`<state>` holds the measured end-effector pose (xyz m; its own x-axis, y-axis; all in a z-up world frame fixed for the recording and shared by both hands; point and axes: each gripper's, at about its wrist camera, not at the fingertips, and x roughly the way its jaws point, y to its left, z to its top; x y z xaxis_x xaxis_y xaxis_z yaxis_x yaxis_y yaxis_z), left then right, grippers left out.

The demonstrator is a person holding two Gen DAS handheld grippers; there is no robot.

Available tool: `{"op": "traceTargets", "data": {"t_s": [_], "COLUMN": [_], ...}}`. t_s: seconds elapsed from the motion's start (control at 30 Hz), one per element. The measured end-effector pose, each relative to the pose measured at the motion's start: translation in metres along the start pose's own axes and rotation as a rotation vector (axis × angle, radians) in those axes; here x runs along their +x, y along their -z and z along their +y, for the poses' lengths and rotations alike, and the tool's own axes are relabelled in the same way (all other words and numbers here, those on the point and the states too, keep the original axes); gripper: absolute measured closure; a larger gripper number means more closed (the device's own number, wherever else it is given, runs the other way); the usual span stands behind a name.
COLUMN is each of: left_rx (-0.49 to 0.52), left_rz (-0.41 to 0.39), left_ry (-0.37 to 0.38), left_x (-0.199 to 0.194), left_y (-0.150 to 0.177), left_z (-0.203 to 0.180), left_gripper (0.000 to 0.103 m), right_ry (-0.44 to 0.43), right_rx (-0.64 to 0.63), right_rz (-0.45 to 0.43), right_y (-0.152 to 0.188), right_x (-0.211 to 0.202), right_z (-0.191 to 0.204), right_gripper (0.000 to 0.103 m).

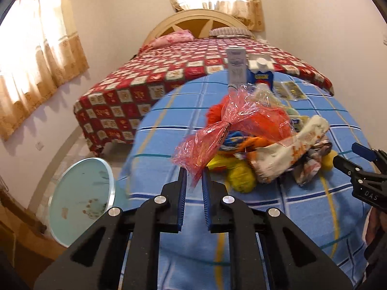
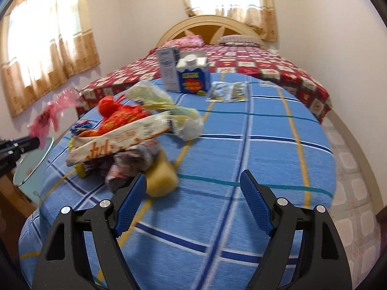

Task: Collect trash
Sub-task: 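Grasp the pink plastic bag with left tool while right tool grasps yellow sponge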

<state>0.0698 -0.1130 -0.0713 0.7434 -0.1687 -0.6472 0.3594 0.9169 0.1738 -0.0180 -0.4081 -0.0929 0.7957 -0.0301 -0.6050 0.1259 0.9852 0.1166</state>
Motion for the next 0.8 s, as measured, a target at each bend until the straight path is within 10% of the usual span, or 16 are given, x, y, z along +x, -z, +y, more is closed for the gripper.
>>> {"op": "traceTargets", "data": {"t_s": [0.1, 0.23, 0.8], "left_rx": [-0.003, -0.03, -0.069], "left_rz": [0.031, 0.084, 0.092], "left_ry": [-0.027, -0.054, -0.136], "left_x": [0.003, 0.015, 0.009], "left_y": [0.008, 0.02, 0.021], "left_z": [0.015, 0.034, 0.061], "left_gripper": [0.09, 0.09, 0.09], "right_ry": [-0.03, -0.078, -0.017], "right_rx": [-0.037, -0.055, 0.032], "right_rz": [0.029, 0.093, -0.139], "right_y": [-0.002, -0.004, -0.034], "right_x": [0.01, 0.028, -0.023], "right_z": [0.013, 0.02, -0.003], "right_gripper": [0.031, 0.073, 0.08]}}
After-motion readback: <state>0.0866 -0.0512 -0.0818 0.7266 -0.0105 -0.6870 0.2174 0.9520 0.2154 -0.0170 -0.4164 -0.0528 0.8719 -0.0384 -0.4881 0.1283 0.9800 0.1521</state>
